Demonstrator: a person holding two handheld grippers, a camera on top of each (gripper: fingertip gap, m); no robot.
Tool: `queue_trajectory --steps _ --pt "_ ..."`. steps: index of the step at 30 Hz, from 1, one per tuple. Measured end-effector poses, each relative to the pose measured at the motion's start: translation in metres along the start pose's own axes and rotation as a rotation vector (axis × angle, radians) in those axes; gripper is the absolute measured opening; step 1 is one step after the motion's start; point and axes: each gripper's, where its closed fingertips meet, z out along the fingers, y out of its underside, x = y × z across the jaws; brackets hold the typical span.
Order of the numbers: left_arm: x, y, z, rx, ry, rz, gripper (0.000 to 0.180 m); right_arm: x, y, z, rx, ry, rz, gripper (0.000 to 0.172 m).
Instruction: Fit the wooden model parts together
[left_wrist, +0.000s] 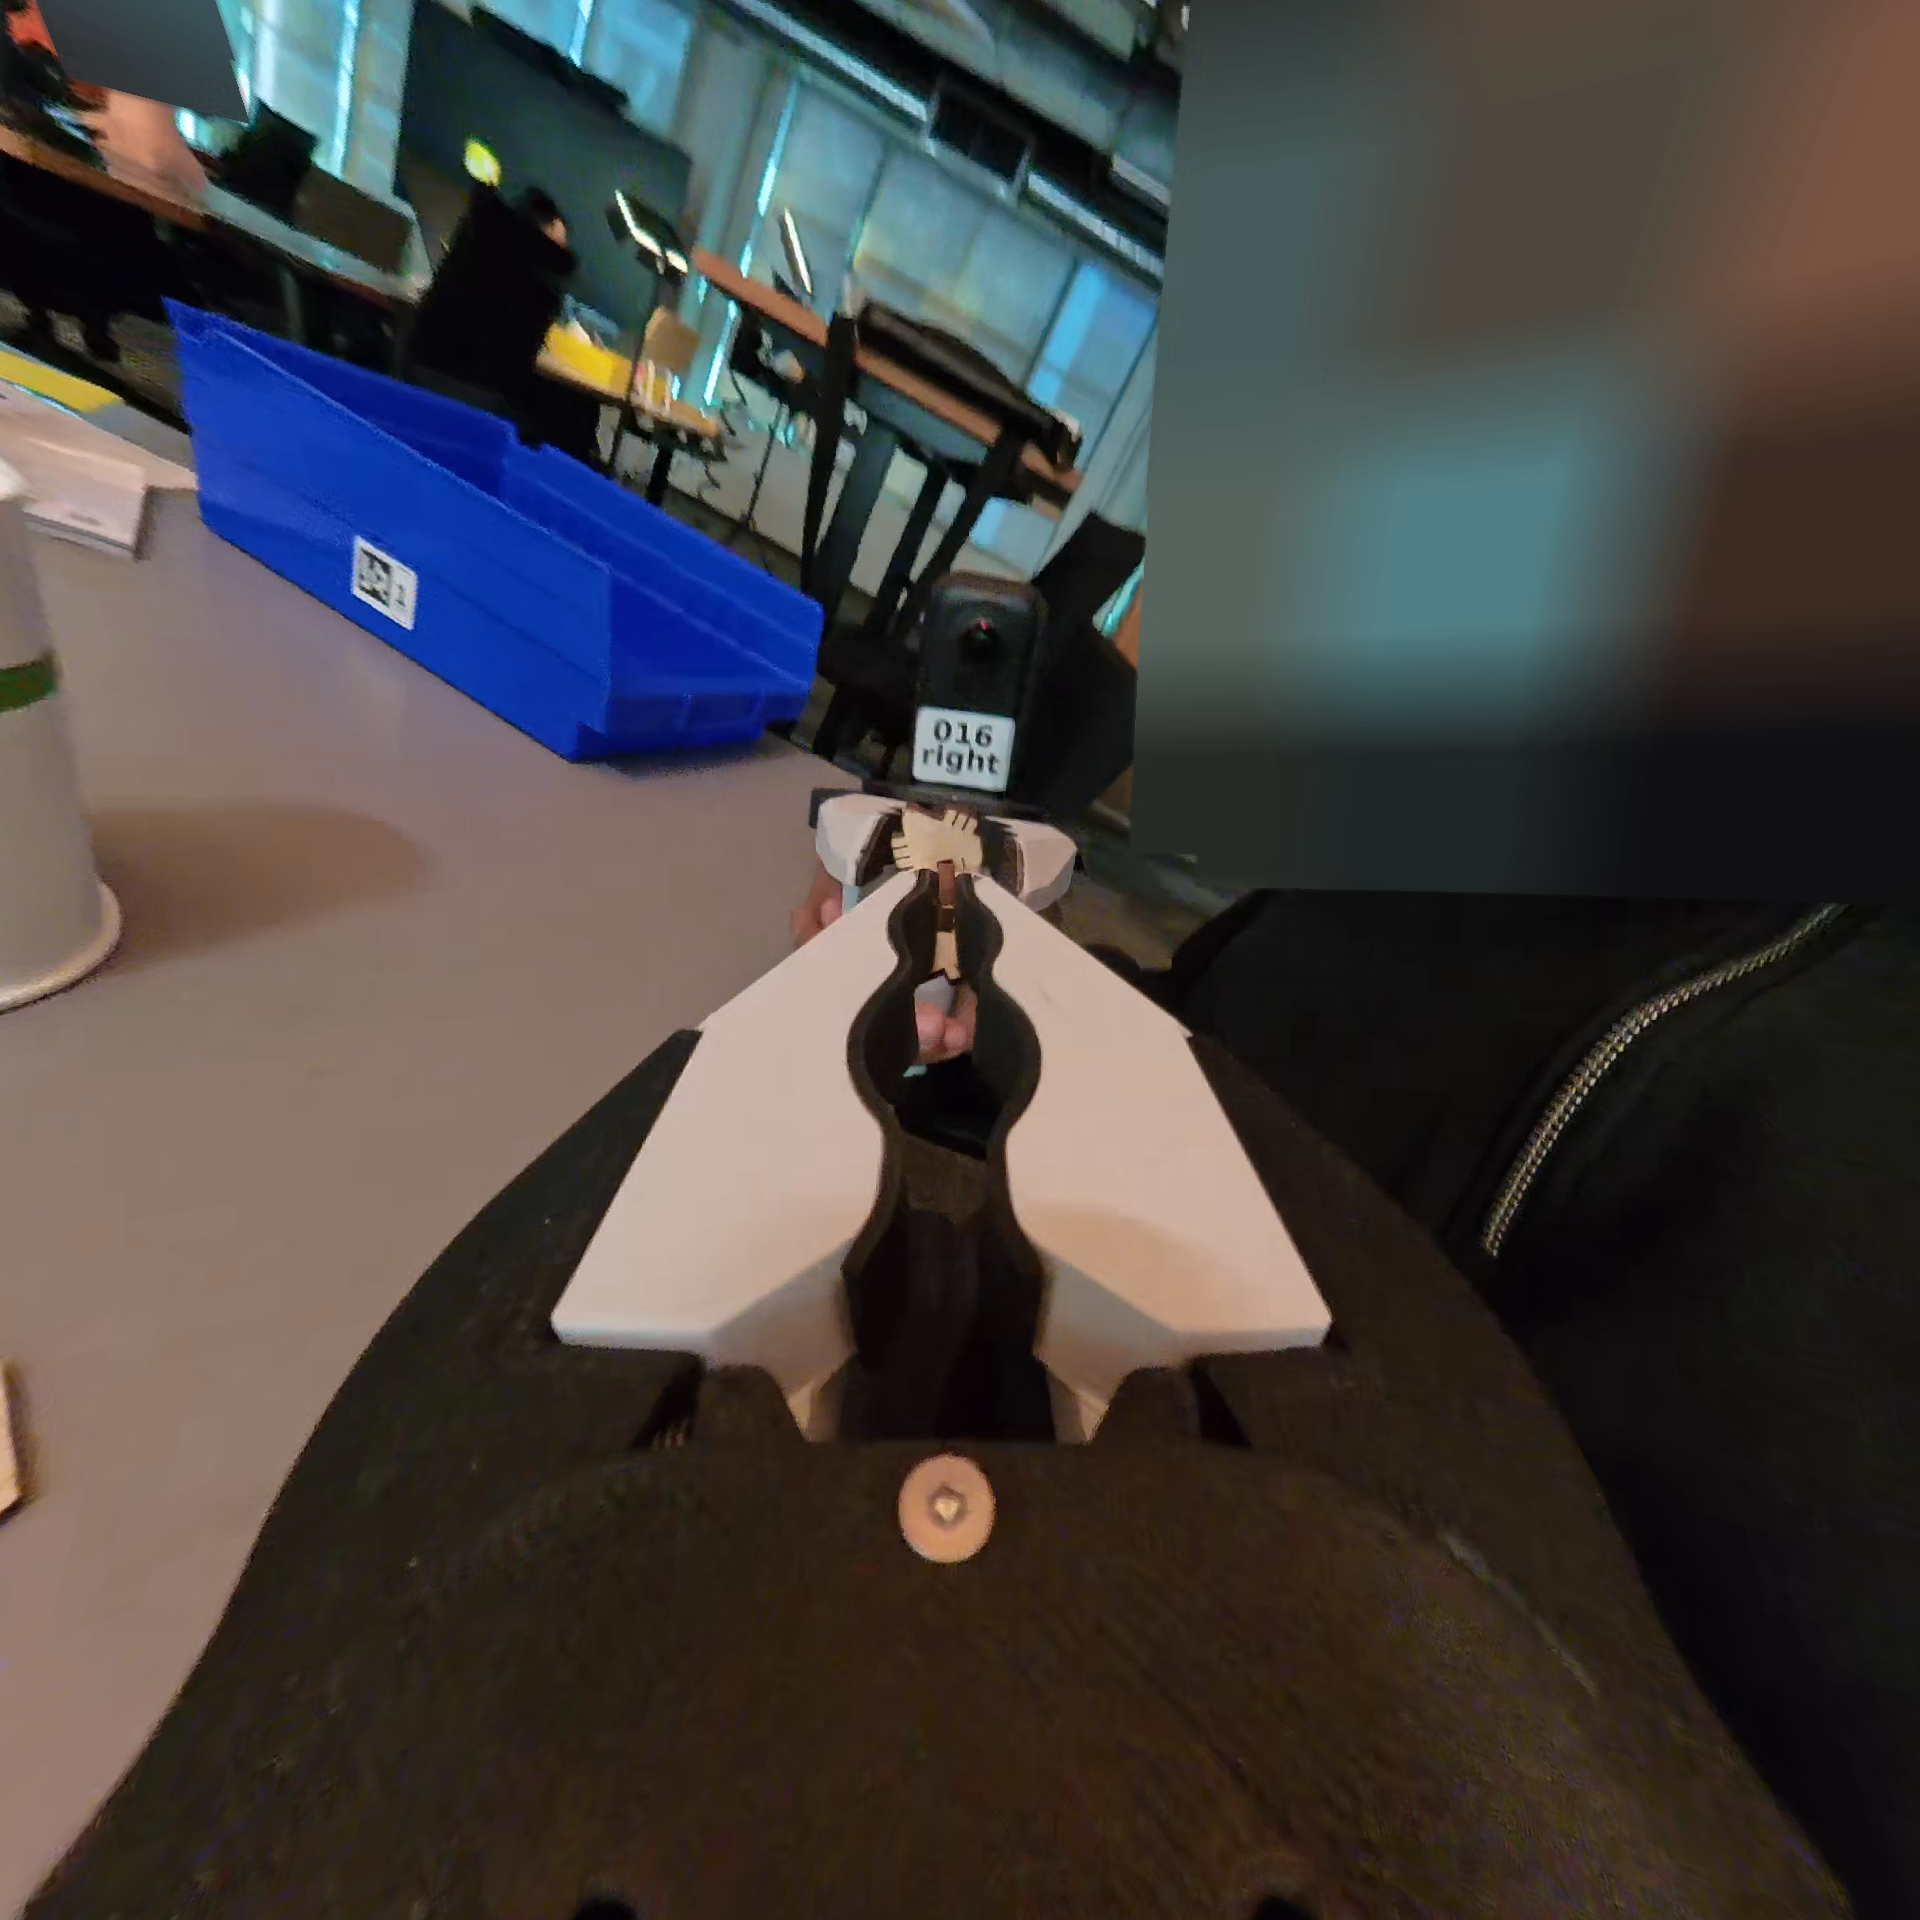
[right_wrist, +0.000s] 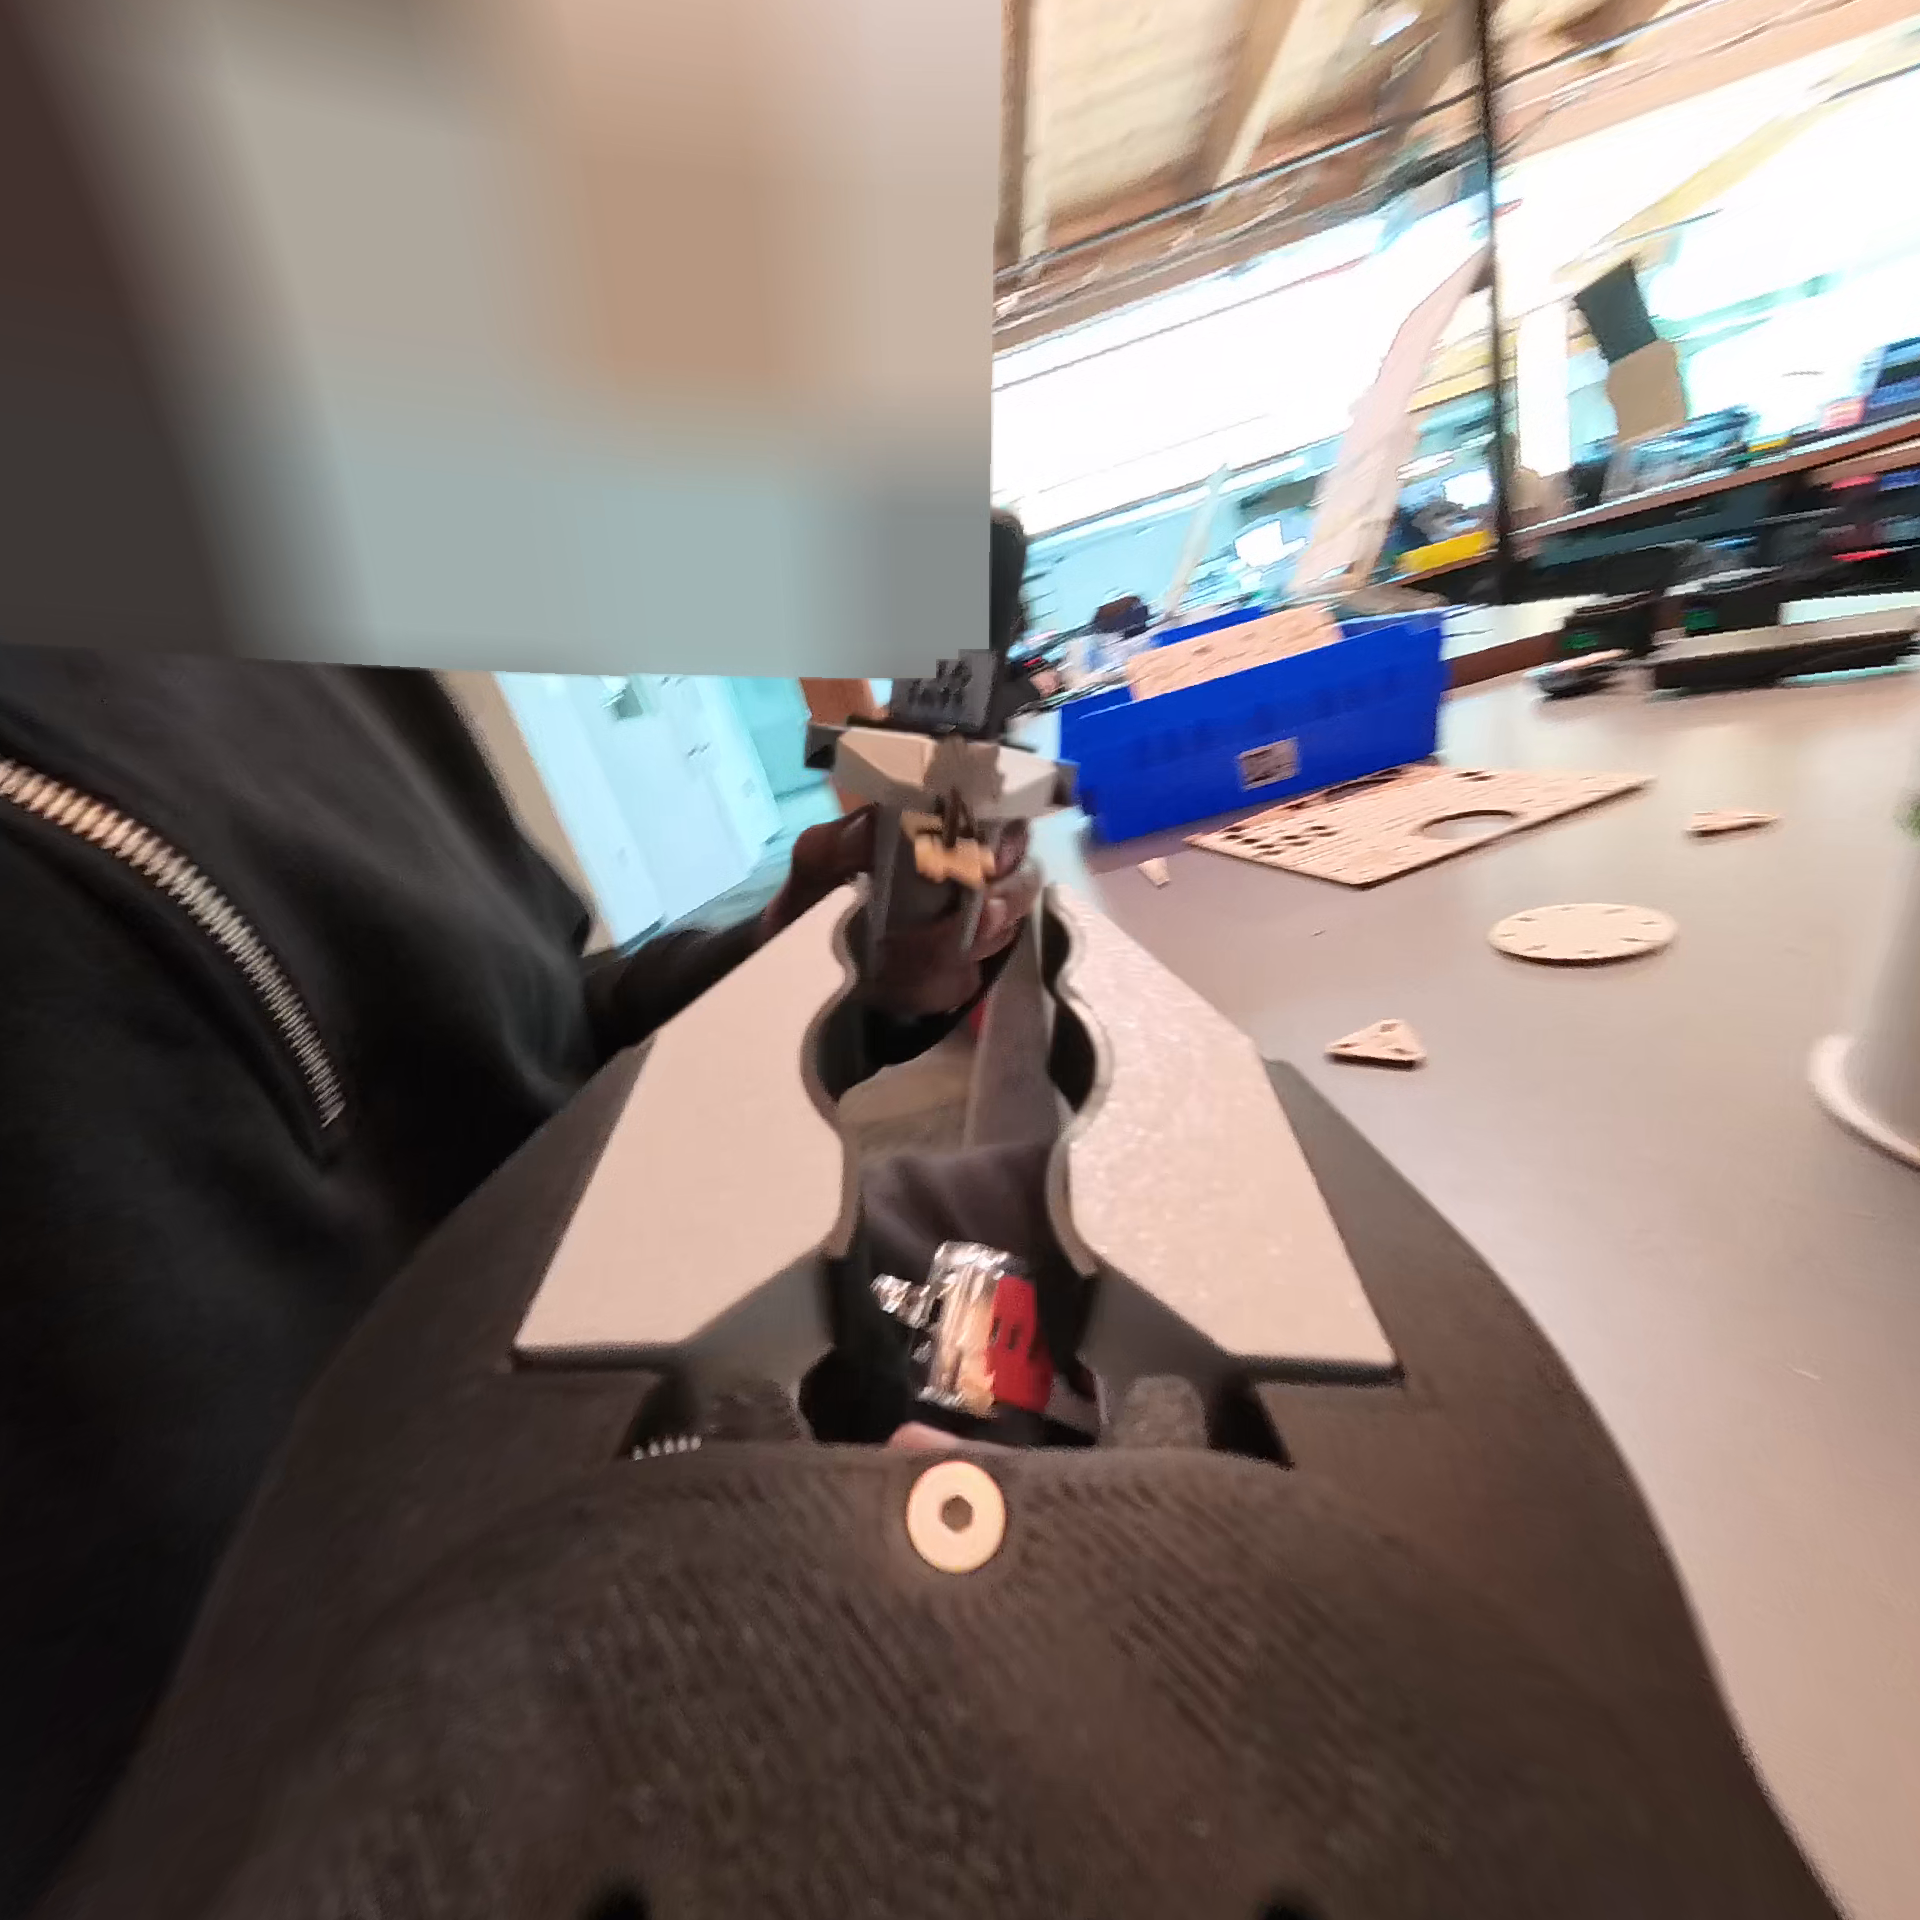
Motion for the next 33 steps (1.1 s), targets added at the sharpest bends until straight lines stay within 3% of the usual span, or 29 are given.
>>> queue_trajectory --steps 4,7,10,15,20,24,27,33 --pt "-0.01 -0.02 -0.02 0.131 0.001 -0.076 0.002 0.028 -0.014 -0.001 0.032 0.164 -0.047 0.043" --pt "-0.018 -0.036 -0.036 0.194 -0.014 -0.088 0.002 0.062 -0.025 0.001 -0.017 0.329 -0.103 0.066" --pt "-0.025 -0.059 -0.049 0.221 -0.029 -0.041 0.001 0.103 -0.04 0.007 -0.1 0.484 -0.151 0.09" --pt "-0.031 -0.109 -0.065 0.287 -0.02 0.044 0.001 0.176 -0.048 0.013 -0.235 0.691 -0.213 0.11" --pt "-0.018 -0.155 -0.083 0.35 -0.028 0.174 0.001 0.19 -0.048 0.02 -0.192 0.754 -0.205 0.109" --pt "-0.023 -0.184 -0.094 0.381 -0.015 0.181 0.002 0.192 -0.04 0.016 -0.201 0.829 -0.265 0.108" --pt "-0.043 -0.176 -0.092 0.348 -0.017 0.134 0.001 0.192 -0.035 0.015 -0.212 0.873 -0.285 0.108" --pt "-0.109 -0.113 -0.092 0.288 -0.066 0.011 0.001 0.197 -0.033 0.017 -0.209 0.936 -0.287 0.107"
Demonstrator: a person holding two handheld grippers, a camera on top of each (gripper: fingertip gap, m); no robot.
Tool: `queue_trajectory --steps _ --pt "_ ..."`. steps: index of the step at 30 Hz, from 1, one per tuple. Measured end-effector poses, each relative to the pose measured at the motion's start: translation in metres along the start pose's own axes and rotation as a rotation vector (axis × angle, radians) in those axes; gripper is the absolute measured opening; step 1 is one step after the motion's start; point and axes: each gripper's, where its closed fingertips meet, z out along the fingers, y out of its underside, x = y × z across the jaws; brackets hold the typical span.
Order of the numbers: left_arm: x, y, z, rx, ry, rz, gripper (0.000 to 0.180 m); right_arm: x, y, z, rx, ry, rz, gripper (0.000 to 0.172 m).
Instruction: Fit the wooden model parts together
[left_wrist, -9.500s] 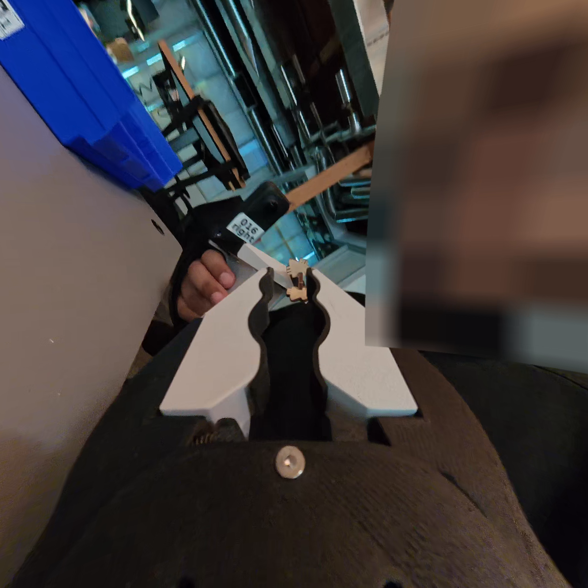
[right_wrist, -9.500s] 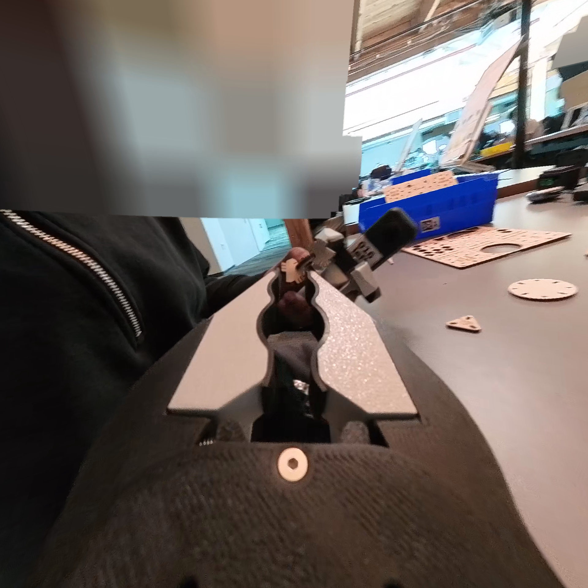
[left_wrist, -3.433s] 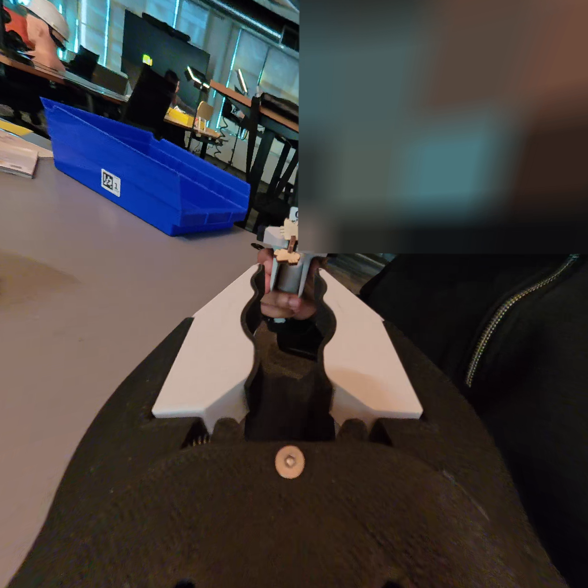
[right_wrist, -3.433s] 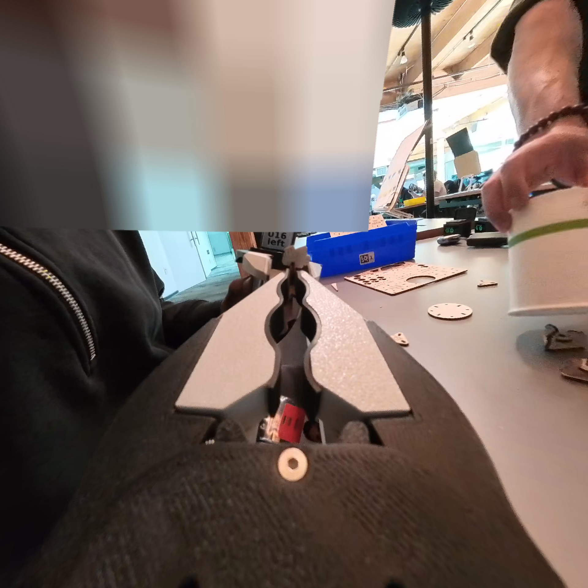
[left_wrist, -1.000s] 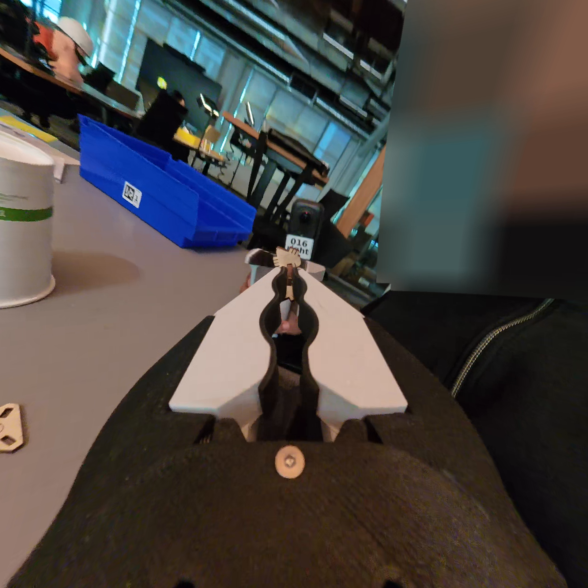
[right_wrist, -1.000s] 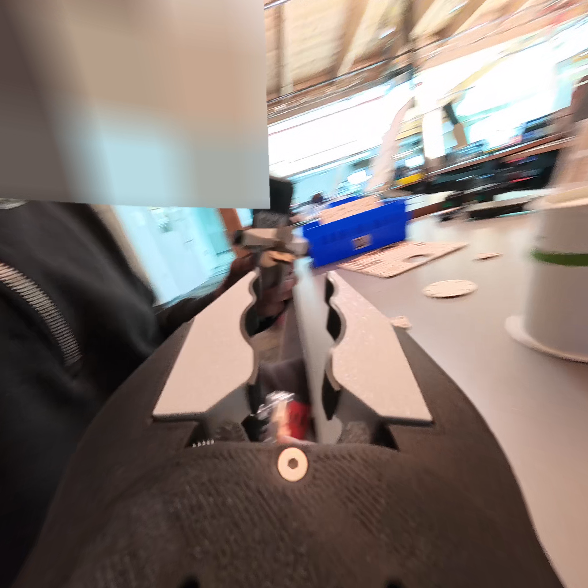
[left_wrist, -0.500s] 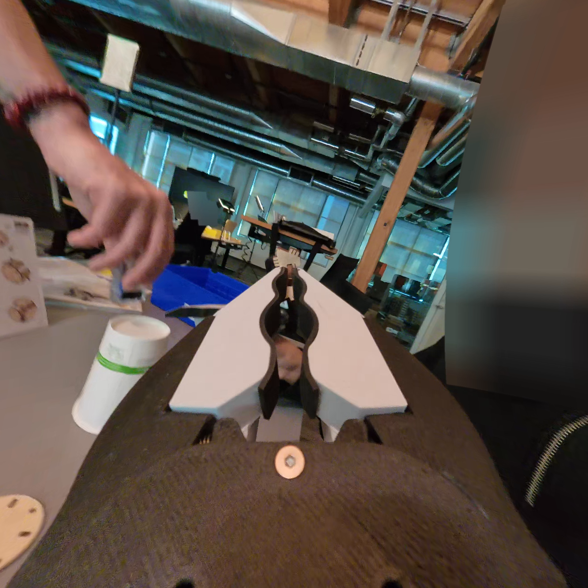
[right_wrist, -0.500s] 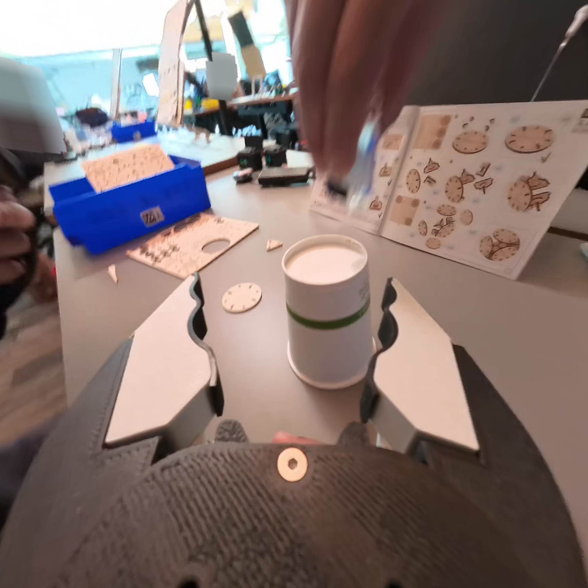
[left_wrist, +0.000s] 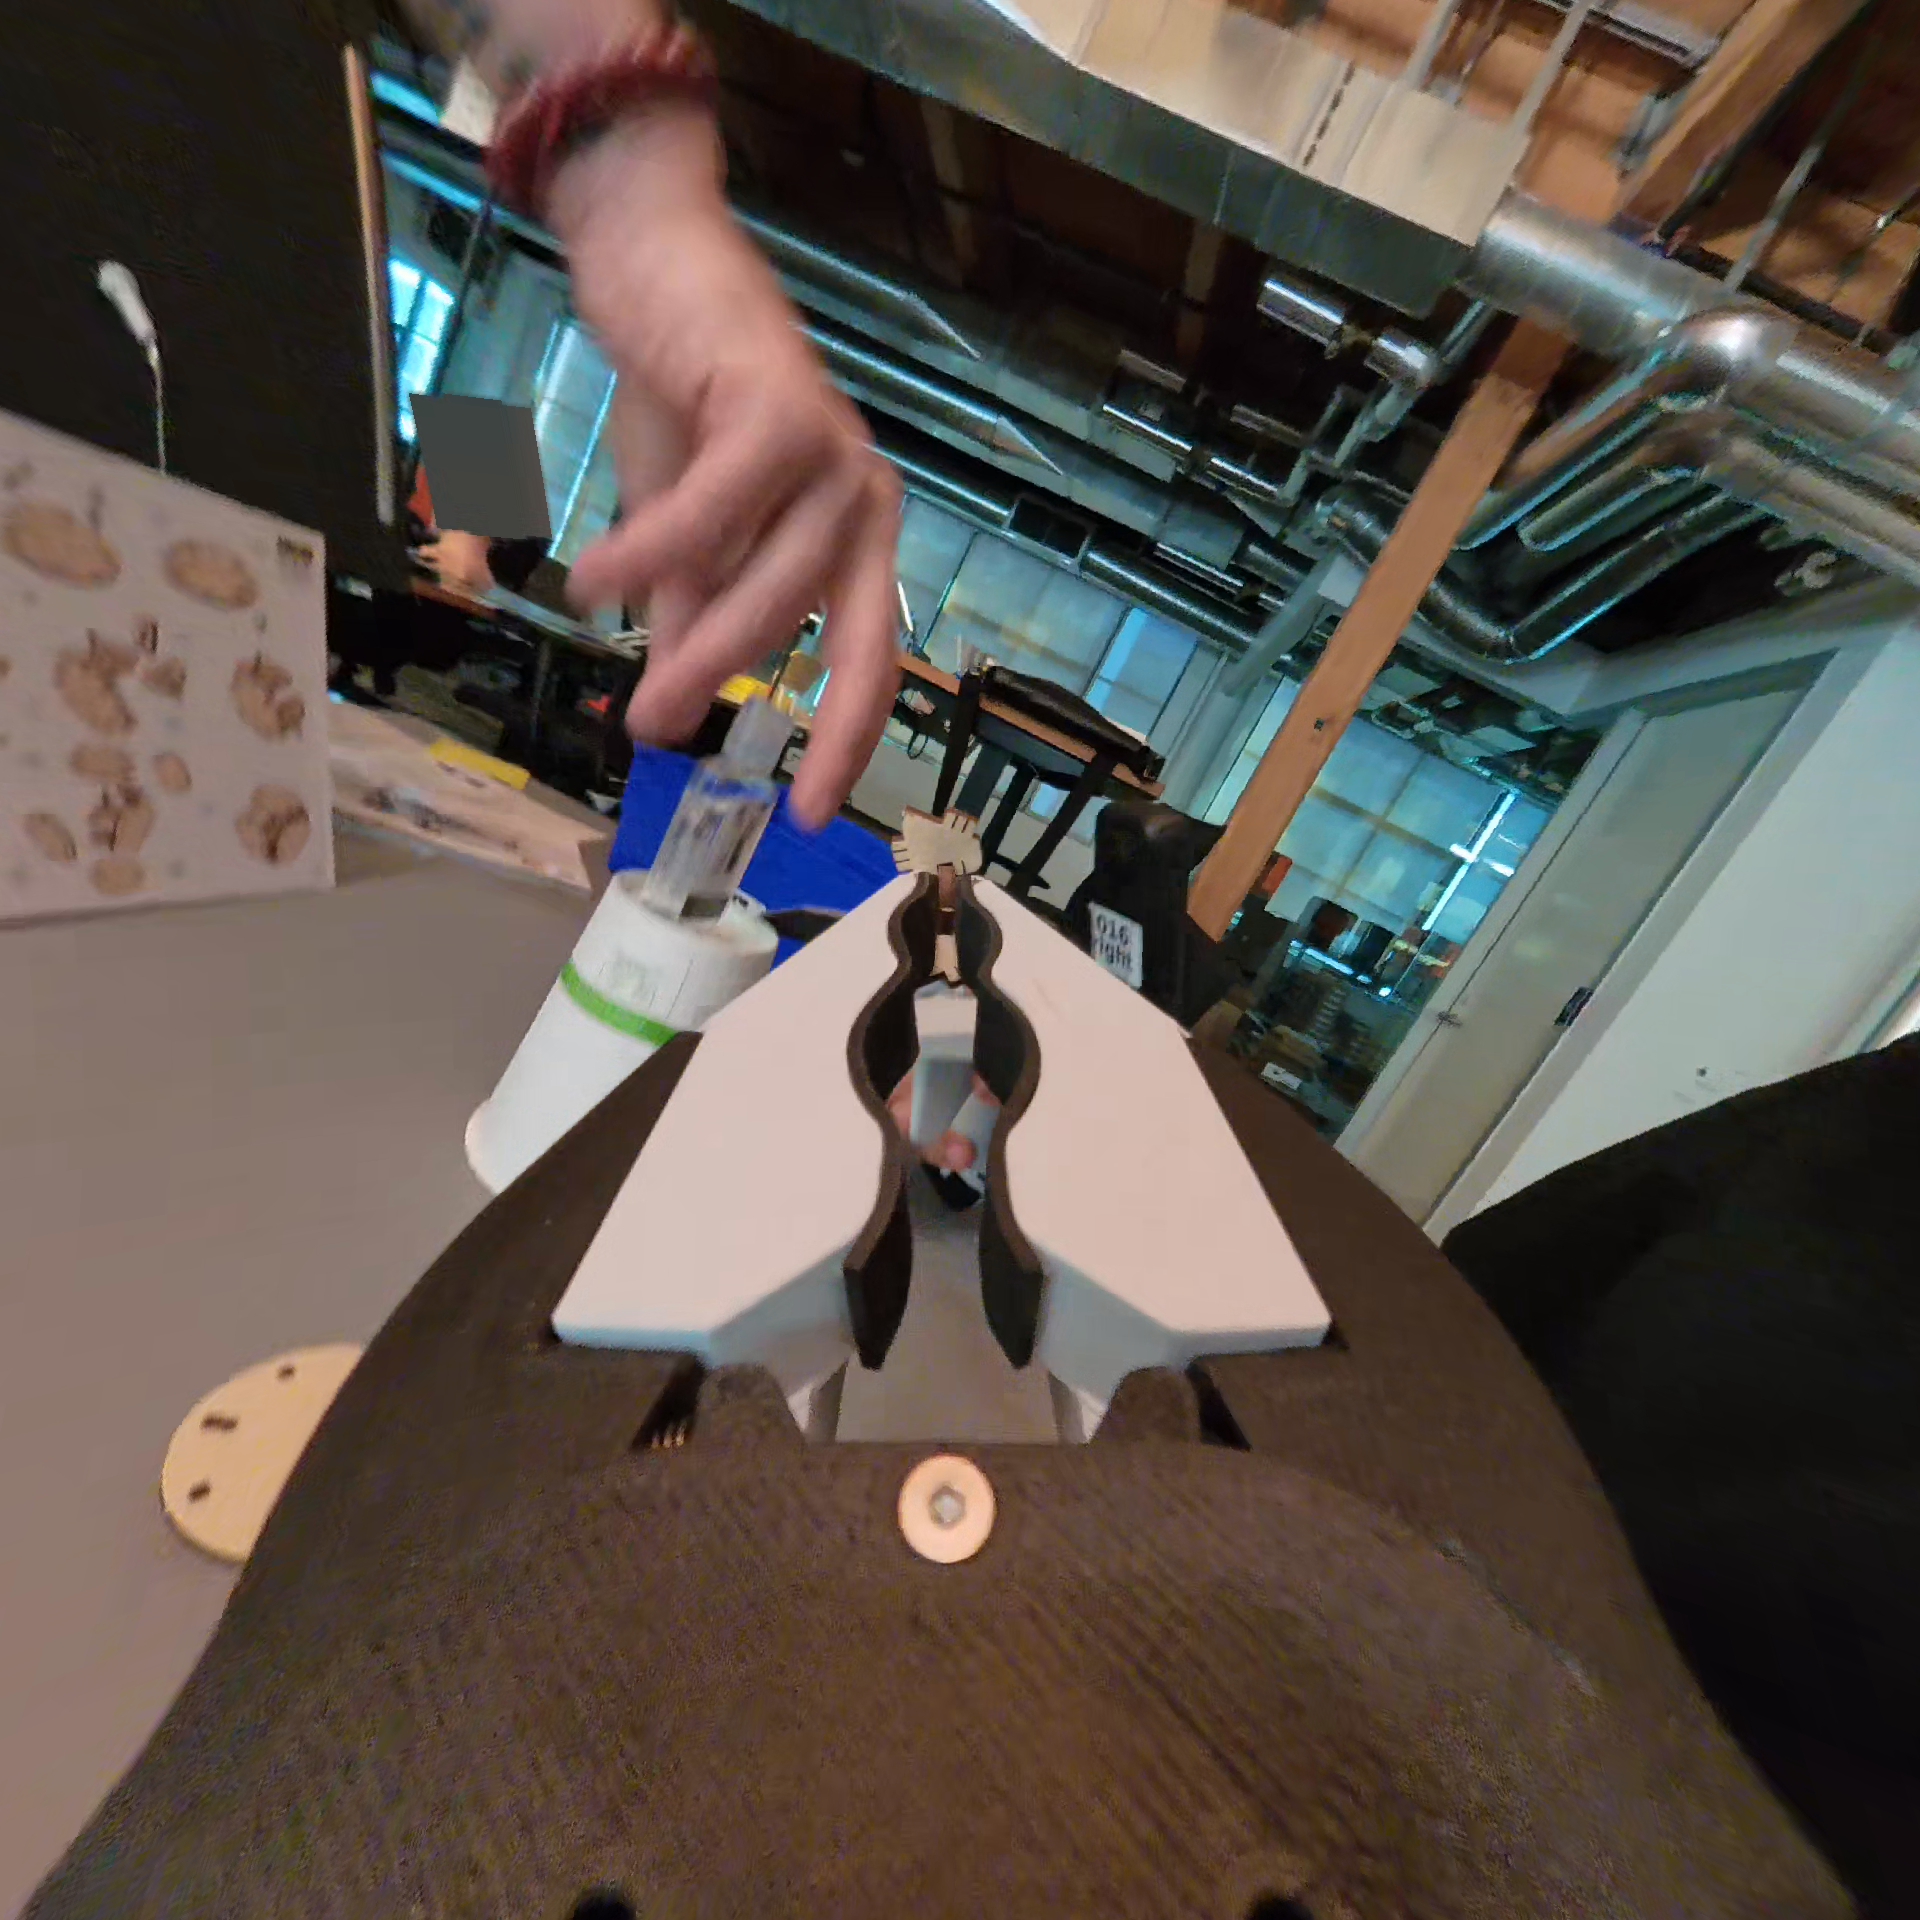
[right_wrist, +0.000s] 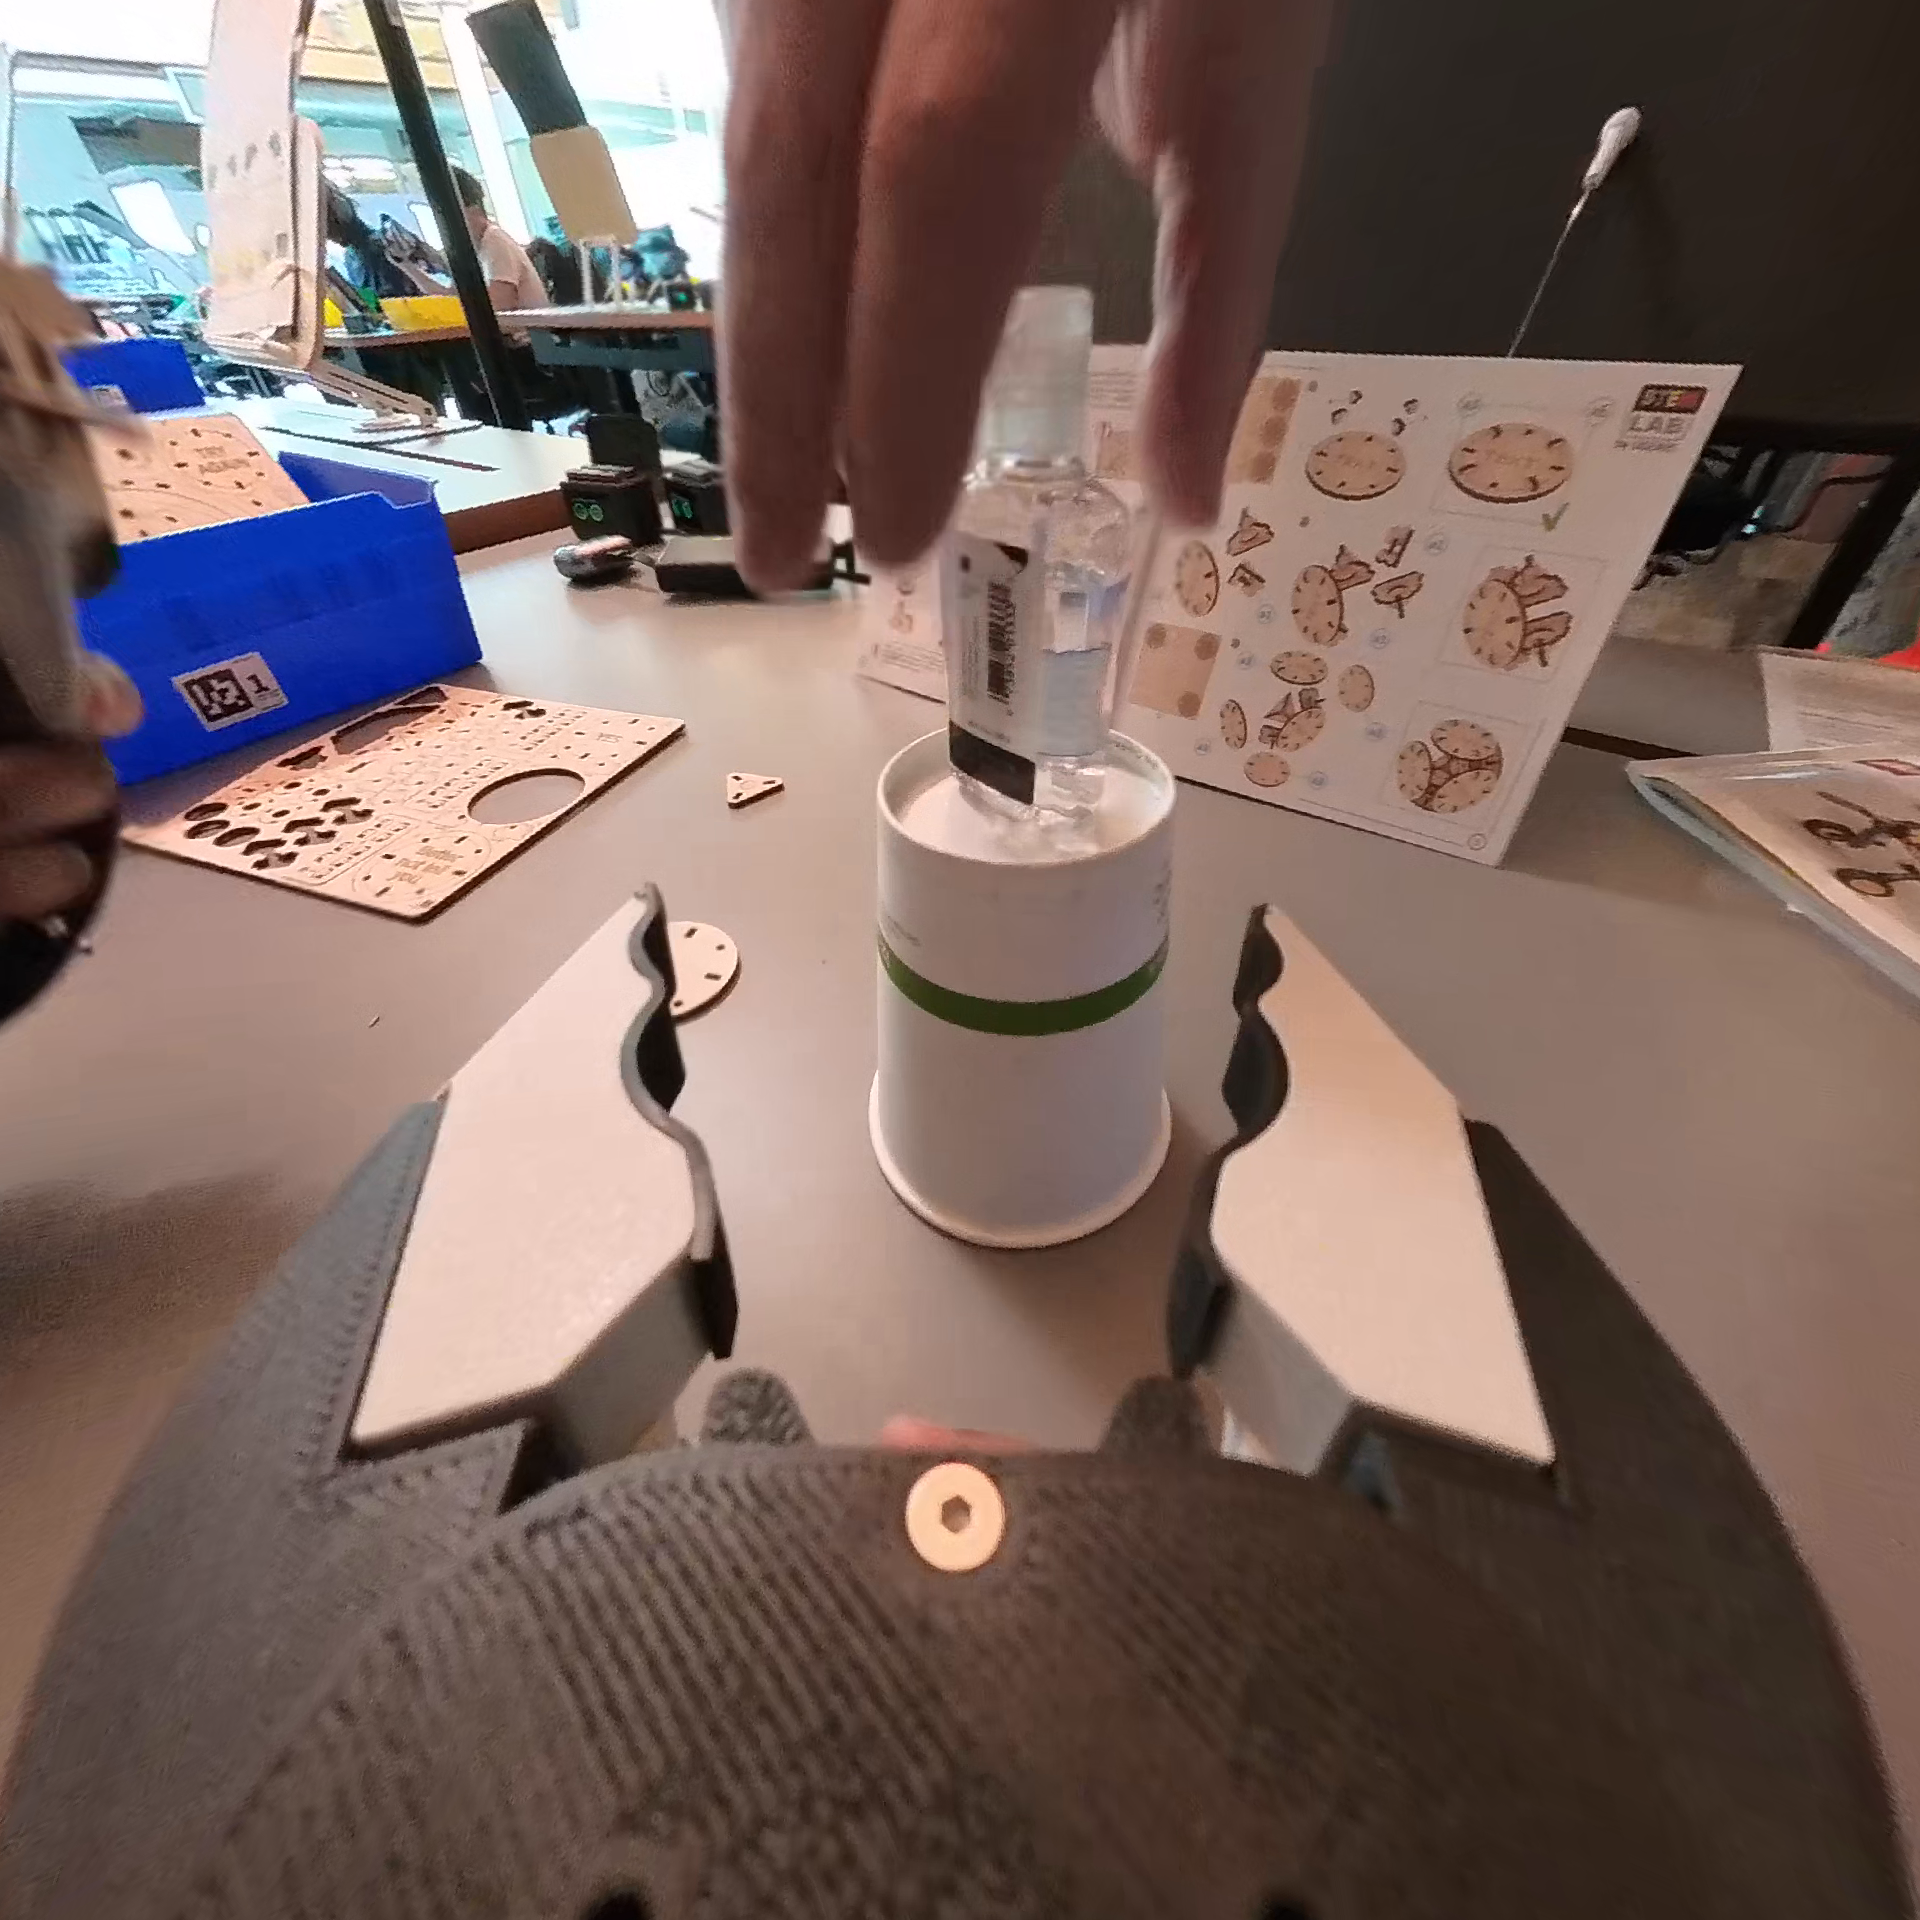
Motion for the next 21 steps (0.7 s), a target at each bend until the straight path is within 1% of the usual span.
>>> queue_trajectory --steps 2,4,10,12,19,21 --pt "-0.013 0.013 -0.006 0.016 0.011 -0.056 0.001 0.001 0.0 0.003 -0.003 0.02 -0.004 0.107" --pt "-0.02 0.019 -0.011 0.033 0.018 -0.086 0.001 0.003 0.0 0.007 -0.011 0.035 -0.013 0.107" --pt "-0.023 0.027 -0.014 0.021 0.019 -0.061 0.002 0.009 0.004 0.024 -0.035 0.048 0.001 0.108" --pt "-0.024 0.03 -0.013 0.015 0.024 -0.074 0.001 0.011 0.004 0.029 -0.036 0.046 0.016 0.106" --pt "-0.026 0.031 -0.013 0.017 0.028 -0.093 0.001 0.015 -0.001 0.037 -0.015 0.055 -0.01 0.09" --pt "-0.026 0.032 -0.013 0.017 0.031 -0.1 0.002 0.015 -0.002 0.038 -0.011 0.05 -0.012 0.081"
